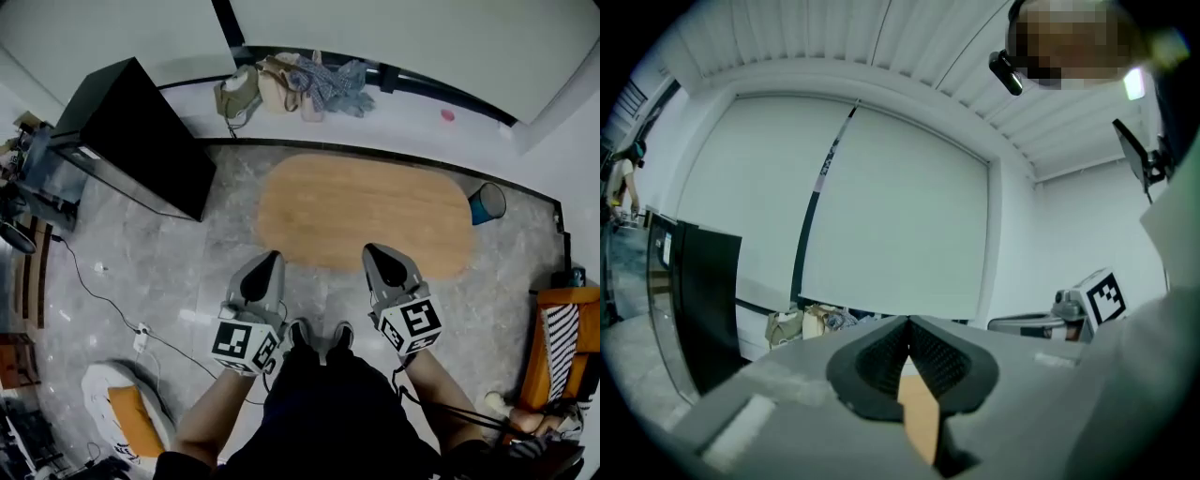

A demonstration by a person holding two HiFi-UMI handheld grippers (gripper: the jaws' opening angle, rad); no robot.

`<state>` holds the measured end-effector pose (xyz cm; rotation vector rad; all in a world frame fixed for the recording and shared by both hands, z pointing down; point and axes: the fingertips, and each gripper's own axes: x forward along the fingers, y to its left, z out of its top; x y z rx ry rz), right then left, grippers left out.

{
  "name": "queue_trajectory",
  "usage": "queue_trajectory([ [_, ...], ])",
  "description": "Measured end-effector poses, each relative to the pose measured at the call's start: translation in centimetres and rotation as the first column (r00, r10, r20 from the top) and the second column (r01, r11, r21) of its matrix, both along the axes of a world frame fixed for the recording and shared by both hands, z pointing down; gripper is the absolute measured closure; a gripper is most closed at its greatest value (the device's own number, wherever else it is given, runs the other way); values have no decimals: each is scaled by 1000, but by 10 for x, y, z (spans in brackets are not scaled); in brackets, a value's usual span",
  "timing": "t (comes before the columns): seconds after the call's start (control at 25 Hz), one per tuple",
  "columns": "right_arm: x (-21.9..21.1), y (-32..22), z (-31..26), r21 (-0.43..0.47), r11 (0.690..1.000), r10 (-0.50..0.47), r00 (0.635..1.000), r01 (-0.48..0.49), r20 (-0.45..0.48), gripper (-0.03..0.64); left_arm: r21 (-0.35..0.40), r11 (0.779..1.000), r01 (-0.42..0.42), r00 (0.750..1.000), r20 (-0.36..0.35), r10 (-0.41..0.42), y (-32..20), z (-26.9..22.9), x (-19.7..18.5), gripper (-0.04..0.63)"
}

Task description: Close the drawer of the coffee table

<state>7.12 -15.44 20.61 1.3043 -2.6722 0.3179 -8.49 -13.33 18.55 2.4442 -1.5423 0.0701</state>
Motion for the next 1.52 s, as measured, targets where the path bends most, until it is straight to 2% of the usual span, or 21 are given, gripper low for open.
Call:
queue_trajectory([
  [0.2,2,-11,-54,84,996,24,999,-28,48,583,81,997,-8,997,-75,14,2,-48,-9,594],
  [0.28,5,-12,-70,98,994,38,996,-46,80,571,109,994,-15,996,-84,24,3,-61,-10,594],
  [0.44,0,-8,-103,166,984,41,994,-57,99,592,174,984,-26,998,-60,37,-4,-88,-15,594],
  [0.64,-6,-1,-142,295,951,67,993,-94,98,615,260,965,-33,999,-28,42,-11,-121,-16,594],
  [0.8,-14,3,-145,337,937,81,995,-97,62,615,317,945,-76,997,27,71,-9,-130,-9,594],
  [1.04,-33,0,-144,339,938,77,997,-71,-5,615,278,956,-87,995,-27,99,-19,-121,-23,594],
  [1.52,-54,-4,-120,302,949,113,992,-90,-60,615,267,957,-111,993,-5,116,-37,-99,-50,594],
])
